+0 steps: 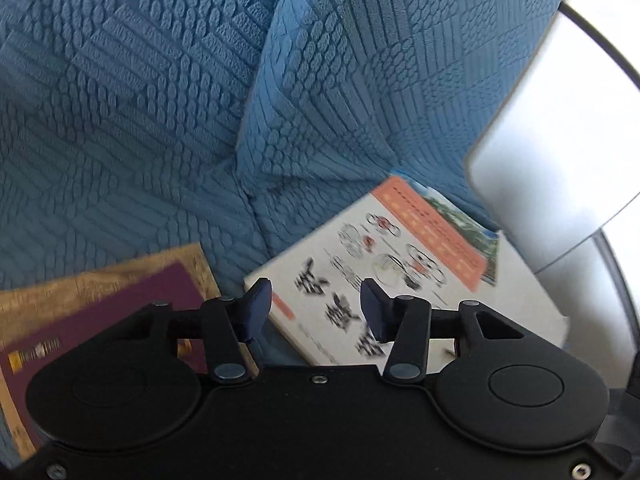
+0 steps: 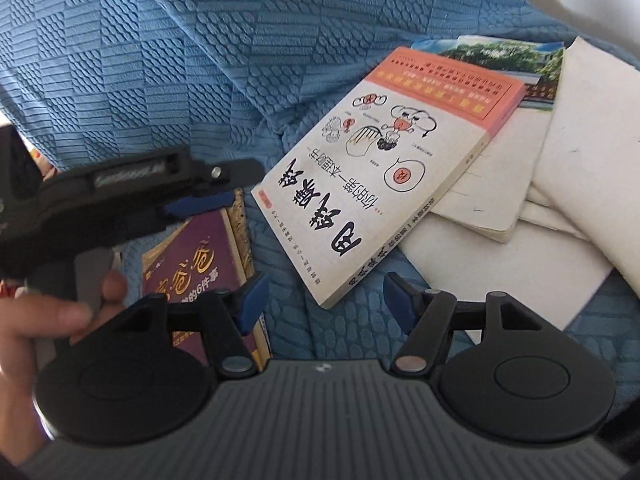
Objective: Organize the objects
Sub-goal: 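Move the right gripper to the white cartoon-cover book and grasp its edge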
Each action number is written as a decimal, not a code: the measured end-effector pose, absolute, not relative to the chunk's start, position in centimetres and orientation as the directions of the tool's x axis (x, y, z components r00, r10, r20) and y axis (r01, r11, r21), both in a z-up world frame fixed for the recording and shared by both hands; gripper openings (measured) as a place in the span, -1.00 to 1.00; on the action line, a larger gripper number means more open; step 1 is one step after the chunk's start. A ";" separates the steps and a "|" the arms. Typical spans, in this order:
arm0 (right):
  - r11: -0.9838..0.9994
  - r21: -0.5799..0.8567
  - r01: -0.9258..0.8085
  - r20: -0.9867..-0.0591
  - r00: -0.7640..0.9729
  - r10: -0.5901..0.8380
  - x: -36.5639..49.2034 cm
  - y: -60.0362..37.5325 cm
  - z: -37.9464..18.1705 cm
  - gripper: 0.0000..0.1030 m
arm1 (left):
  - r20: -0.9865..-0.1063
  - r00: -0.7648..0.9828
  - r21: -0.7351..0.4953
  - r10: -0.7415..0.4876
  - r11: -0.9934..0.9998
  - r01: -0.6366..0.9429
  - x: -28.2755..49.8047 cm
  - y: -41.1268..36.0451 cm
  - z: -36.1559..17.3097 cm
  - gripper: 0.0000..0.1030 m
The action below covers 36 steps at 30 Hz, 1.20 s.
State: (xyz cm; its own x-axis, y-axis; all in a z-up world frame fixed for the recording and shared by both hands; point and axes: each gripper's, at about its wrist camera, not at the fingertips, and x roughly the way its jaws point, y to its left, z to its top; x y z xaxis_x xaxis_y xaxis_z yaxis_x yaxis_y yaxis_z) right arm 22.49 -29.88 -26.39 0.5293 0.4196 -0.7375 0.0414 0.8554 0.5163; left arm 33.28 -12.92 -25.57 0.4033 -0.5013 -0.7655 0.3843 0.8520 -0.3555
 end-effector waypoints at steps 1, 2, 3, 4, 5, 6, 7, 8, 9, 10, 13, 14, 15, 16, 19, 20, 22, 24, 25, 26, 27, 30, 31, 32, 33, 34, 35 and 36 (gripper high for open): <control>0.852 0.522 0.047 -0.739 0.524 0.424 22.7 -29.9 -26.6 0.30 | -0.767 0.405 -0.346 -0.498 0.852 0.393 33.6 -13.2 -25.7 -0.13; 0.848 0.526 0.054 -0.741 0.518 0.427 22.8 -29.9 -26.8 0.30 | -0.770 0.407 -0.336 -0.492 0.854 0.397 34.0 -13.4 -25.9 -0.16; 0.846 0.529 0.061 -0.745 0.512 0.428 22.9 -29.9 -27.0 0.29 | -0.775 0.409 -0.324 -0.481 0.859 0.397 34.4 -13.6 -26.2 -0.18; 0.845 0.531 0.067 -0.748 0.506 0.430 23.0 -29.8 -27.1 0.26 | -0.782 0.417 -0.306 -0.463 0.868 0.390 34.8 -13.8 -26.4 -0.21; 0.844 0.533 0.066 -0.747 0.506 0.432 23.1 -29.8 -27.2 0.22 | -0.789 0.428 -0.283 -0.441 0.879 0.384 35.1 -14.0 -26.6 -0.25; 0.845 0.531 0.066 -0.749 0.504 0.431 23.2 -29.7 -27.2 0.13 | -0.794 0.434 -0.263 -0.426 0.884 0.387 35.3 -14.1 -26.8 -0.26; 0.845 0.530 0.070 -0.750 0.504 0.429 23.3 -29.6 -27.2 0.08 | -0.797 0.431 -0.255 -0.422 0.884 0.393 35.5 -14.2 -27.0 -0.29; 0.843 0.532 0.077 -0.750 0.504 0.427 23.3 -29.6 -27.3 0.08 | -0.800 0.424 -0.260 -0.425 0.881 0.394 35.7 -14.2 -27.2 -0.32; 0.842 0.533 0.083 -0.751 0.506 0.425 23.4 -29.6 -27.3 0.05 | -0.802 0.415 -0.267 -0.429 0.880 0.393 35.8 -14.2 -27.3 -0.36; 0.843 0.530 0.088 -0.753 0.507 0.420 23.4 -29.6 -27.3 0.01 | -0.806 0.407 -0.272 -0.431 0.879 0.392 36.0 -14.3 -27.5 -0.41; 0.849 0.519 0.102 -0.759 0.513 0.402 23.5 -29.6 -27.3 -0.06 | -0.809 0.397 -0.270 -0.434 0.874 0.405 36.2 -14.5 -27.8 -0.41; 0.846 0.521 0.109 -0.758 0.514 0.401 23.5 -29.6 -27.3 -0.06 | -0.812 0.394 -0.268 -0.430 0.875 0.403 36.3 -14.5 -27.9 -0.42; 0.844 0.524 0.115 -0.758 0.515 0.401 23.5 -29.7 -27.3 -0.06 | -0.813 0.392 -0.268 -0.430 0.875 0.403 36.3 -14.5 -28.1 -0.42; 0.840 0.530 0.121 -0.756 0.515 0.403 23.6 -29.8 -27.3 -0.05 | -0.812 0.392 -0.269 -0.432 0.874 0.406 36.3 -14.5 -28.1 -0.44; 0.786 0.593 0.174 -0.734 0.518 0.439 23.7 -30.7 -27.8 -0.02 | -0.810 0.385 -0.282 -0.443 0.869 0.405 36.2 -14.5 -28.1 -0.51; 0.757 0.622 0.198 -0.721 0.522 0.456 23.7 -31.2 -28.0 -0.01 | -0.808 0.379 -0.293 -0.452 0.865 0.407 36.2 -14.5 -28.1 -0.53; 0.698 0.674 0.241 -0.694 0.529 0.488 23.8 -32.1 -28.5 0.01 | -0.800 0.357 -0.328 -0.482 0.850 0.413 36.2 -14.6 -28.2 -0.54; 0.643 0.716 0.271 -0.667 0.539 0.515 23.7 -32.8 -29.0 0.01 | -0.797 0.347 -0.339 -0.495 0.841 0.422 36.2 -14.8 -28.2 -0.54; 0.621 0.733 0.279 -0.653 0.544 0.527 23.6 -33.1 -29.1 0.01 | -0.797 0.347 -0.336 -0.495 0.840 0.425 36.2 -14.9 -28.2 -0.54; 0.602 0.746 0.284 -0.641 0.550 0.535 23.5 -33.3 -29.3 0.01 | -0.796 0.346 -0.338 -0.496 0.840 0.425 36.2 -14.9 -28.2 -0.54; 0.586 0.758 0.288 -0.630 0.556 0.542 23.5 -33.4 -29.3 0.01 | -0.794 0.345 -0.347 -0.501 0.839 0.420 36.3 -14.9 -28.2 -0.54; 0.535 0.794 0.290 -0.589 0.588 0.554 23.2 -33.6 -29.4 0.01 | -0.783 0.326 -0.402 -0.529 0.832 0.383 36.7 -14.4 -28.4 -0.62; 0.515 0.807 0.288 -0.571 0.604 0.557 23.1 -33.8 -29.4 0.01 | -0.780 0.316 -0.423 -0.540 0.828 0.369 36.9 -14.1 -28.5 -0.66; 0.492 0.823 0.285 -0.549 0.621 0.559 23.1 -34.2 -29.4 0.01 | -0.777 0.308 -0.442 -0.548 0.825 0.353 37.1 -14.0 -28.7 -0.67; 0.468 0.837 0.283 -0.528 0.639 0.559 23.0 -34.4 -29.3 0.01 | -0.772 0.305 -0.458 -0.557 0.821 0.340 37.2 -13.8 -28.8 -0.67; 0.445 0.851 0.277 -0.506 0.656 0.559 23.0 -34.6 -29.2 0.01 | -0.768 0.301 -0.472 -0.566 0.817 0.332 37.2 -13.6 -28.8 -0.68; 0.424 0.864 0.271 -0.484 0.675 0.557 23.0 -34.8 -29.2 0.01 | -0.766 0.298 -0.479 -0.570 0.815 0.327 37.2 -13.5 -28.7 -0.70; 0.412 0.872 0.266 -0.471 0.686 0.555 23.1 -34.9 -29.1 0.01 | -0.764 0.293 -0.486 -0.575 0.811 0.326 37.2 -13.5 -28.7 -0.70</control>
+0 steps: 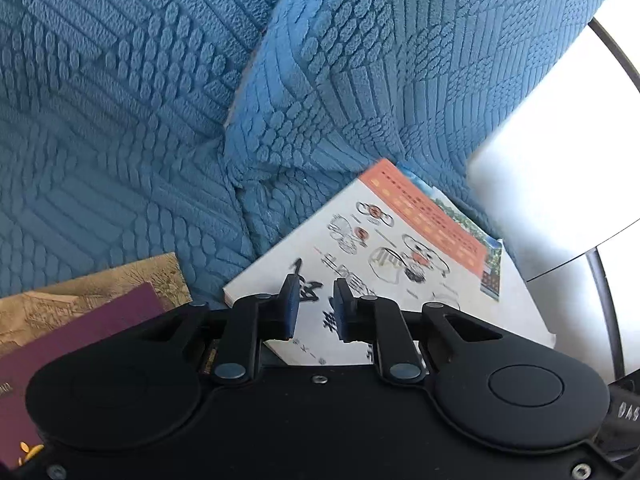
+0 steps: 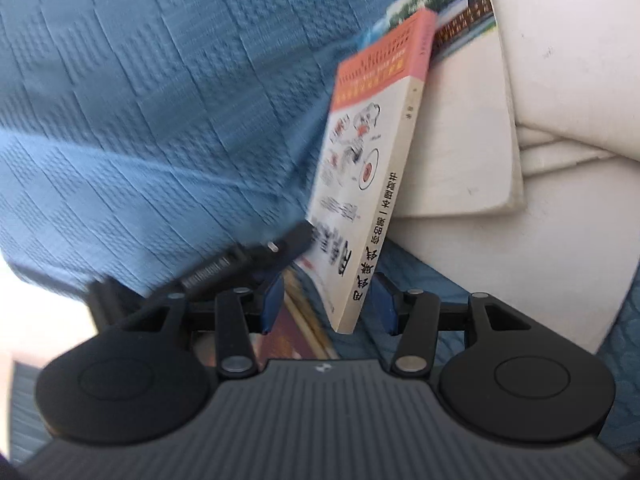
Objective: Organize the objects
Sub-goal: 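Lift the white book upright with the right gripper off the papers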
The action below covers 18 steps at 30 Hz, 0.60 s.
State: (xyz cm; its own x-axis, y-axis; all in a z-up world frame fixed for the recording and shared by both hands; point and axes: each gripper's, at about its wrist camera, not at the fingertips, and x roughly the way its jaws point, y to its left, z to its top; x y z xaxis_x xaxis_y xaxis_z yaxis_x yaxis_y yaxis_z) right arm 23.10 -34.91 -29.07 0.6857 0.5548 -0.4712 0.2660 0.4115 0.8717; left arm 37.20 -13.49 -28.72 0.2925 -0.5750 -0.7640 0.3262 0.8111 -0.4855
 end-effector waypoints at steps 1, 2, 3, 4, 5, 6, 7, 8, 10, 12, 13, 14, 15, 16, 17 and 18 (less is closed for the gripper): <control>0.402 0.878 0.261 -0.459 0.697 0.551 23.1 -35.1 -29.0 0.01 | -0.761 0.285 -0.495 -0.583 0.805 0.326 37.2 -13.5 -28.7 -0.70; 0.402 0.878 0.261 -0.458 0.704 0.543 23.3 -35.0 -29.0 0.01 | -0.758 0.280 -0.503 -0.588 0.802 0.322 37.1 -13.6 -28.8 -0.70; 0.412 0.872 0.265 -0.467 0.707 0.531 23.4 -34.9 -29.0 0.02 | -0.757 0.278 -0.509 -0.592 0.800 0.318 37.1 -13.6 -28.8 -0.70; 0.426 0.862 0.275 -0.483 0.702 0.524 23.6 -34.7 -29.1 0.01 | -0.755 0.274 -0.515 -0.595 0.798 0.313 37.2 -13.6 -28.9 -0.70; 0.425 0.859 0.285 -0.490 0.697 0.523 23.9 -34.5 -29.4 0.01 | -0.754 0.271 -0.521 -0.598 0.797 0.307 37.2 -13.5 -28.9 -0.72; 0.410 0.863 0.295 -0.488 0.697 0.526 24.0 -34.3 -29.9 0.00 | -0.753 0.267 -0.529 -0.602 0.794 0.298 37.2 -13.4 -29.0 -0.72; 0.389 0.870 0.303 -0.480 0.698 0.530 24.2 -34.2 -30.2 0.00 | -0.754 0.258 -0.537 -0.604 0.793 0.287 37.3 -13.4 -29.2 -0.81; 0.374 0.875 0.307 -0.474 0.702 0.532 24.3 -34.2 -30.5 0.00 | -0.752 0.250 -0.549 -0.610 0.790 0.275 37.4 -13.3 -29.4 -0.86; 0.362 0.879 0.310 -0.467 0.706 0.532 24.7 -33.8 -30.8 0.00 | -0.750 0.249 -0.559 -0.613 0.788 0.256 37.6 -13.0 -29.6 -0.91; 0.384 0.867 0.317 -0.488 0.696 0.527 25.0 -33.4 -31.0 -0.14 | -0.750 0.249 -0.564 -0.612 0.790 0.240 37.6 -12.5 -29.7 -0.98; 0.399 0.857 0.325 -0.504 0.690 0.520 25.3 -33.2 -31.1 -0.34 | -0.747 0.249 -0.572 -0.617 0.787 0.231 37.6 -12.3 -29.7 -0.98; 0.405 0.850 0.337 -0.516 0.685 0.514 25.6 -33.1 -31.3 -0.44 | -0.744 0.250 -0.579 -0.620 0.784 0.223 37.7 -12.1 -29.7 -0.97; 0.410 0.844 0.345 -0.526 0.679 0.512 25.8 -32.9 -31.5 -0.63 | -0.743 0.253 -0.581 -0.620 0.784 0.216 37.7 -12.0 -29.7 -0.97; 0.414 0.843 0.344 -0.528 0.677 0.513 25.9 -32.8 -31.6 -0.62 | -0.745 0.253 -0.580 -0.617 0.787 0.213 37.7 -12.0 -29.6 -0.96; 0.421 0.843 0.335 -0.526 0.680 0.512 25.9 -32.7 -31.4 -0.63 | -0.745 0.253 -0.579 -0.617 0.787 0.215 37.7 -12.0 -29.5 -0.94; 0.432 0.843 0.319 -0.520 0.685 0.509 26.0 -32.6 -31.0 -0.63 | -0.741 0.253 -0.584 -0.622 0.783 0.216 37.7 -12.0 -29.3 -0.94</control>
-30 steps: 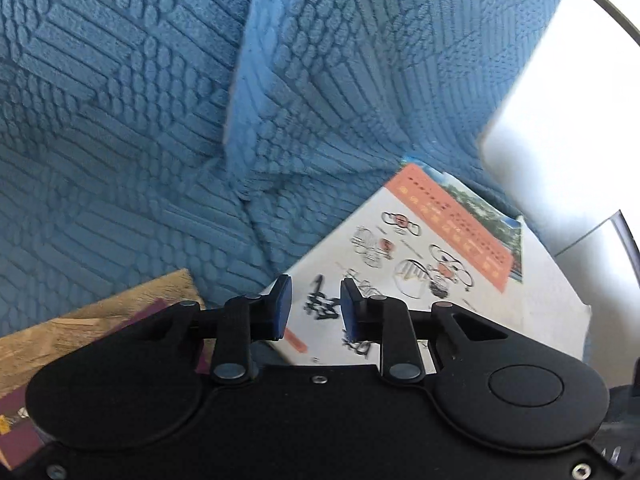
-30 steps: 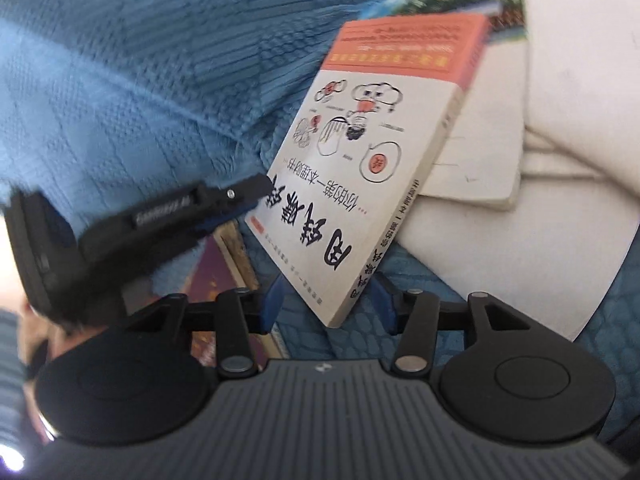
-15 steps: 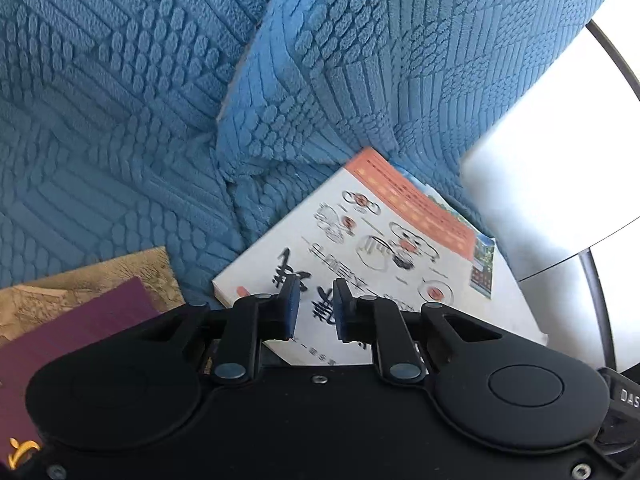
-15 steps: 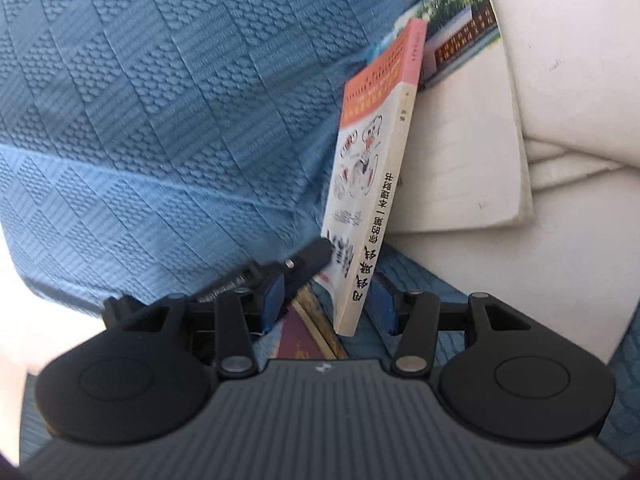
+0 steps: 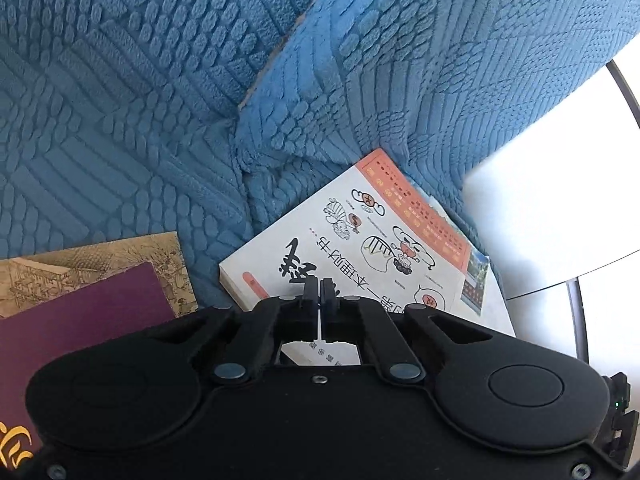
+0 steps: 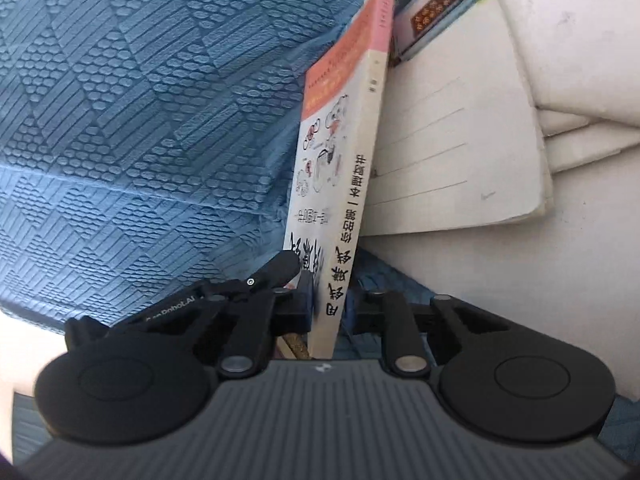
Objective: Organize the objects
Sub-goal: 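Lift the white book upright with the right gripper off the papers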
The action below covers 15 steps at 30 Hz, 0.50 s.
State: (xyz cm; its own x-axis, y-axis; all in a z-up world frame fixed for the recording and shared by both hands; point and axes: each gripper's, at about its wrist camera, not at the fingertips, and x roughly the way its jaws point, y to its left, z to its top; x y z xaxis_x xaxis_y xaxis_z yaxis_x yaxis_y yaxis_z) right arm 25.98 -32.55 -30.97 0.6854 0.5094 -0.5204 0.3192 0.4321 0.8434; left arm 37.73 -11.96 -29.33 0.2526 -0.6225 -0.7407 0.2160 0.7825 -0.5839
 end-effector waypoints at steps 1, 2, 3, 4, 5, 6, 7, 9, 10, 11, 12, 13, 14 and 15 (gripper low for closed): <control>0.442 0.846 0.299 -0.511 0.692 0.510 26.1 -32.5 -30.5 -0.63 | -0.732 0.253 -0.597 -0.632 0.775 0.209 37.7 -11.8 -29.1 -0.91; 0.443 0.850 0.283 -0.500 0.697 0.513 26.2 -32.5 -30.2 -0.63 | -0.723 0.255 -0.612 -0.642 0.766 0.194 37.8 -11.4 -28.9 -0.78; 0.438 0.856 0.274 -0.489 0.702 0.517 25.9 -32.9 -29.9 -0.63 | -0.713 0.259 -0.628 -0.652 0.757 0.179 37.8 -11.0 -28.6 -0.66; 0.430 0.863 0.265 -0.477 0.708 0.521 25.9 -33.0 -29.7 -0.63 | -0.704 0.266 -0.639 -0.658 0.751 0.164 37.9 -10.6 -28.2 -0.33; 0.424 0.868 0.259 -0.468 0.711 0.524 25.8 -33.3 -29.4 -0.63 | -0.699 0.278 -0.645 -0.659 0.749 0.152 37.9 -10.1 -27.9 -0.11; 0.420 0.872 0.253 -0.461 0.714 0.527 25.8 -33.5 -29.2 -0.63 | -0.693 0.291 -0.650 -0.659 0.747 0.142 37.9 -9.7 -27.6 -0.09; 0.411 0.878 0.248 -0.451 0.715 0.533 25.9 -33.8 -29.0 -0.63 | -0.688 0.295 -0.659 -0.663 0.741 0.128 37.9 -9.3 -27.4 -0.08; 0.394 0.885 0.247 -0.440 0.719 0.538 26.1 -34.2 -28.8 -0.63 | -0.673 0.285 -0.692 -0.683 0.717 0.083 38.3 -8.6 -27.6 -0.06; 0.390 0.887 0.247 -0.438 0.719 0.540 26.1 -34.4 -28.7 -0.63 | -0.669 0.279 -0.703 -0.689 0.709 0.063 38.4 -8.3 -27.7 -0.06; 0.389 0.887 0.247 -0.438 0.718 0.541 26.1 -34.5 -28.6 -0.63 | -0.671 0.275 -0.706 -0.689 0.707 0.049 38.5 -8.1 -27.8 -0.06; 0.390 0.887 0.248 -0.439 0.715 0.544 26.1 -34.7 -28.5 -0.63 | -0.677 0.271 -0.704 -0.685 0.709 0.034 38.5 -8.0 -27.9 -0.06; 0.391 0.886 0.248 -0.441 0.712 0.546 26.1 -34.7 -28.4 -0.63 | -0.685 0.263 -0.701 -0.680 0.713 0.017 38.5 -7.9 -28.0 -0.06; 0.390 0.887 0.247 -0.440 0.711 0.549 26.2 -34.8 -28.3 -0.63 | -0.689 0.257 -0.700 -0.677 0.714 0.004 38.5 -7.8 -28.2 -0.06; 0.383 0.890 0.246 -0.435 0.712 0.552 26.4 -34.9 -28.2 -0.63 | -0.693 0.254 -0.699 -0.675 0.715 -0.007 38.6 -7.7 -28.3 -0.05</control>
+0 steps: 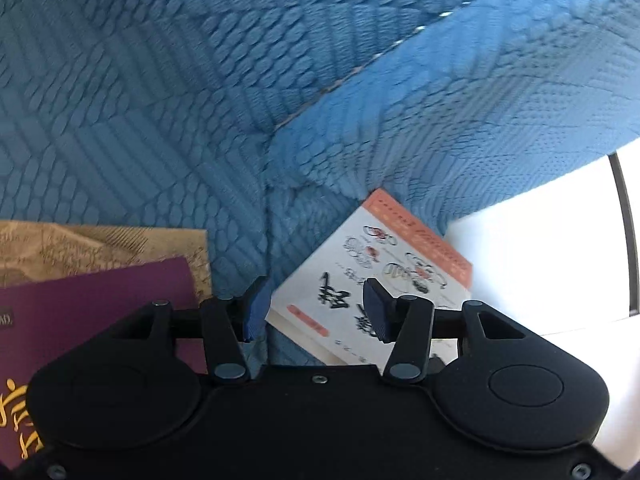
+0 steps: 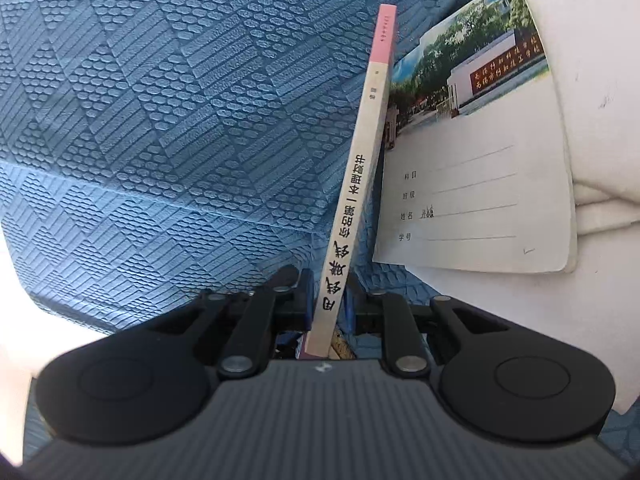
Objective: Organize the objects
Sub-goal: 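Lift the white book upright with the right gripper off the papers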
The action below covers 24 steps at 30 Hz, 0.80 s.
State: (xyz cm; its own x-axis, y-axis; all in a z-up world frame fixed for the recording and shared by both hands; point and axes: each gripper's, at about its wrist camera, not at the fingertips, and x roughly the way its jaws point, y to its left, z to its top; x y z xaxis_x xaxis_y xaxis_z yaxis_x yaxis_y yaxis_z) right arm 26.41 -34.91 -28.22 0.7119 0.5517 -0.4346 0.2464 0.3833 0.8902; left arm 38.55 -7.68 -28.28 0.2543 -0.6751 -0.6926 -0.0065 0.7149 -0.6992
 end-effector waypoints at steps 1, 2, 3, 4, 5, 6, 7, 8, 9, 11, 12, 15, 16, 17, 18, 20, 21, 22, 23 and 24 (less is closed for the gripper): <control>0.365 0.899 0.244 -0.421 0.714 0.559 26.6 -35.1 -28.1 -0.63 | -0.696 0.249 -0.699 -0.674 0.715 -0.020 38.6 -7.5 -28.5 -0.05; 0.346 0.907 0.241 -0.406 0.717 0.567 26.6 -35.1 -28.0 -0.63 | -0.697 0.239 -0.702 -0.676 0.711 -0.038 38.6 -7.5 -28.9 -0.02; 0.328 0.914 0.241 -0.395 0.719 0.572 26.5 -35.2 -27.9 -0.63 | -0.689 0.232 -0.714 -0.687 0.698 -0.052 38.7 -7.4 -29.3 0.00; 0.322 0.916 0.240 -0.391 0.719 0.575 26.6 -35.4 -27.9 -0.63 | -0.678 0.227 -0.726 -0.699 0.684 -0.063 38.8 -7.4 -29.5 0.01; 0.326 0.915 0.237 -0.391 0.717 0.577 26.6 -35.6 -27.8 -0.63 | -0.672 0.220 -0.734 -0.707 0.676 -0.071 38.8 -7.4 -29.7 0.01; 0.331 0.914 0.235 -0.393 0.714 0.579 26.4 -35.7 -27.7 -0.63 | -0.664 0.214 -0.742 -0.716 0.666 -0.077 38.8 -7.4 -29.8 0.01; 0.334 0.914 0.232 -0.394 0.711 0.583 26.3 -35.8 -27.5 -0.63 | -0.655 0.209 -0.752 -0.726 0.654 -0.085 38.8 -7.4 -29.9 0.01; 0.329 0.916 0.231 -0.390 0.708 0.589 26.2 -35.9 -27.4 -0.62 | -0.641 0.203 -0.765 -0.740 0.637 -0.097 38.8 -7.3 -30.1 0.01; 0.322 0.918 0.230 -0.385 0.707 0.594 26.0 -35.9 -27.4 -0.62 | -0.627 0.197 -0.778 -0.754 0.618 -0.108 38.9 -7.3 -30.3 0.01; 0.307 0.924 0.230 -0.376 0.704 0.603 25.6 -36.0 -27.4 -0.62 | -0.608 0.193 -0.794 -0.770 0.596 -0.121 38.9 -7.3 -30.4 0.01; 0.305 0.924 0.230 -0.375 0.701 0.607 25.5 -36.0 -27.4 -0.62 | -0.610 0.194 -0.792 -0.769 0.599 -0.117 38.9 -7.3 -30.3 0.01; 0.305 0.924 0.231 -0.377 0.689 0.619 25.0 -36.1 -27.3 -0.62 | -0.599 0.184 -0.800 -0.779 0.586 -0.125 38.8 -7.6 -30.5 0.01; 0.302 0.924 0.232 -0.376 0.686 0.623 24.9 -36.1 -27.3 -0.62 | -0.597 0.180 -0.802 -0.782 0.582 -0.133 38.8 -7.6 -30.7 0.01; 0.299 0.925 0.235 -0.376 0.684 0.626 24.8 -36.1 -27.3 -0.62 | -0.597 0.175 -0.802 -0.783 0.580 -0.139 38.8 -7.7 -30.9 0.00; 0.297 0.925 0.236 -0.376 0.682 0.627 24.7 -36.1 -27.3 -0.63 | -0.594 0.171 -0.804 -0.786 0.576 -0.144 38.7 -7.7 -31.0 -0.01; 0.293 0.926 0.238 -0.374 0.681 0.629 24.5 -36.2 -27.3 -0.63 | -0.580 0.158 -0.814 -0.799 0.559 -0.158 38.6 -7.9 -31.4 -0.07; 0.292 0.926 0.239 -0.374 0.681 0.629 24.4 -36.2 -27.3 -0.62 | -0.573 0.154 -0.818 -0.805 0.551 -0.163 38.5 -7.9 -31.5 -0.08; 0.293 0.926 0.240 -0.375 0.681 0.629 24.3 -36.3 -27.3 -0.62 | -0.568 0.150 -0.822 -0.809 0.546 -0.164 38.5 -7.9 -31.6 -0.09; 0.295 0.924 0.242 -0.378 0.680 0.628 24.2 -36.4 -27.3 -0.62 | -0.568 0.148 -0.821 -0.809 0.547 -0.160 38.4 -8.0 -31.5 -0.13; 0.299 0.922 0.245 -0.384 0.678 0.627 24.0 -36.6 -27.3 -0.62 | -0.574 0.147 -0.818 -0.805 0.556 -0.148 38.3 -8.1 -31.3 -0.15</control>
State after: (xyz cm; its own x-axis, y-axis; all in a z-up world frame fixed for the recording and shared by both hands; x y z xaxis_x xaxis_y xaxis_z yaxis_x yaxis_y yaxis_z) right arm 23.99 -36.58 -27.33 0.6780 0.6270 -0.3836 0.2453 0.2989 0.9222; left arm 38.33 -8.12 -31.30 0.1475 -0.8054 -0.5741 -0.1477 0.5560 -0.8179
